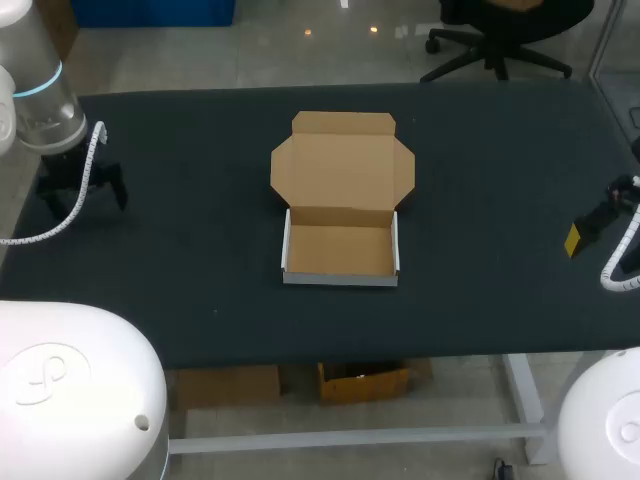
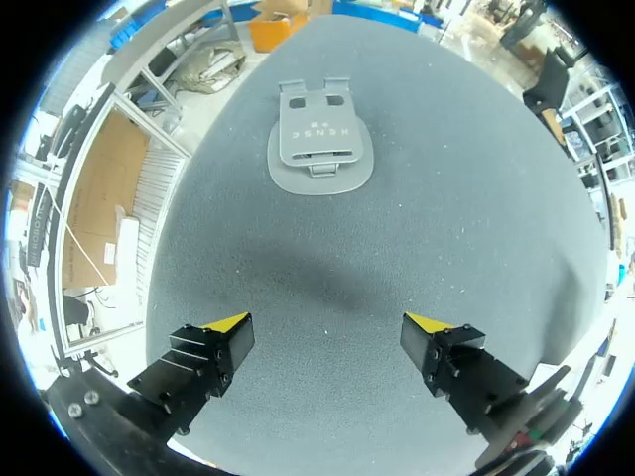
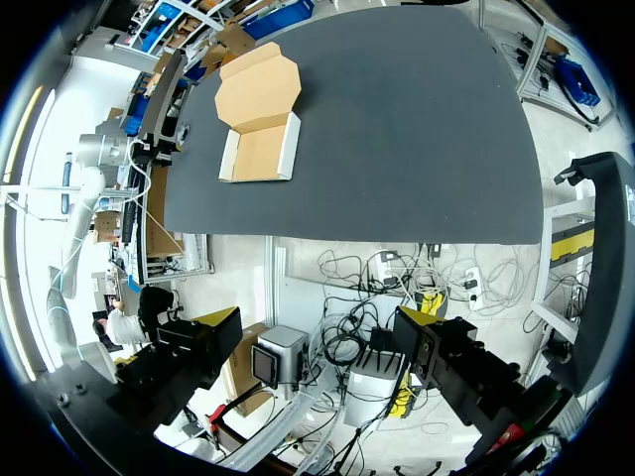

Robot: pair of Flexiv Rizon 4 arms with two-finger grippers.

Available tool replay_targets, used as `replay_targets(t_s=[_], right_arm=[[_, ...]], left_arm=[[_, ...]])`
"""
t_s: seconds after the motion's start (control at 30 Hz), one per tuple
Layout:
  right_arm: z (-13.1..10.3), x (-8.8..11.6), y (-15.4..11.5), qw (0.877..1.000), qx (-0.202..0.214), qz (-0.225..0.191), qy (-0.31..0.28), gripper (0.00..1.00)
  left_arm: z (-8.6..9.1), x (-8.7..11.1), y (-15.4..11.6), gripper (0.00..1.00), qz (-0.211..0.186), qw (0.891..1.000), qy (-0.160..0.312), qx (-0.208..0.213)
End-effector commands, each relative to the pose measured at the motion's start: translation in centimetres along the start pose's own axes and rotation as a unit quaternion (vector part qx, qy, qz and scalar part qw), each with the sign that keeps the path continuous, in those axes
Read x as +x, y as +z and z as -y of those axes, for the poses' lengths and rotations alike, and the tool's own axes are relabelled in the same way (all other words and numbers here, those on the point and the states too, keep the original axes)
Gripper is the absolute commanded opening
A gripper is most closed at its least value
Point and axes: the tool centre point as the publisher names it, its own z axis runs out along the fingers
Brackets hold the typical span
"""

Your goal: Assemble the packaging by folding the flat box into shape, placing the metal phone stand inside, and closing the box properly

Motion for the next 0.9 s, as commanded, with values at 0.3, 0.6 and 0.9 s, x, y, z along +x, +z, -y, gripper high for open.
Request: replay_targets(t_s=[0.3, 0.6, 0.9], right_arm=[[0.0, 0.0, -0.2, 1.000, 0.002, 0.000, 0.000, 1.00], [0.0, 0.0, -0.2, 1.000, 0.002, 0.000, 0.000, 1.00], [0.0, 0.0, -0.2, 1.000, 0.002, 0.000, 0.000, 1.00]], left_arm=[[2.1, -0.9, 1.0, 1.00, -0.008, 1.000, -0.002, 0.000], [3.9, -1.0, 1.7, 1.00, -0.009, 1.000, 0.002, 0.006], [5.9, -1.3, 2.7, 1.00, -0.013, 1.000, 0.002, 0.006]])
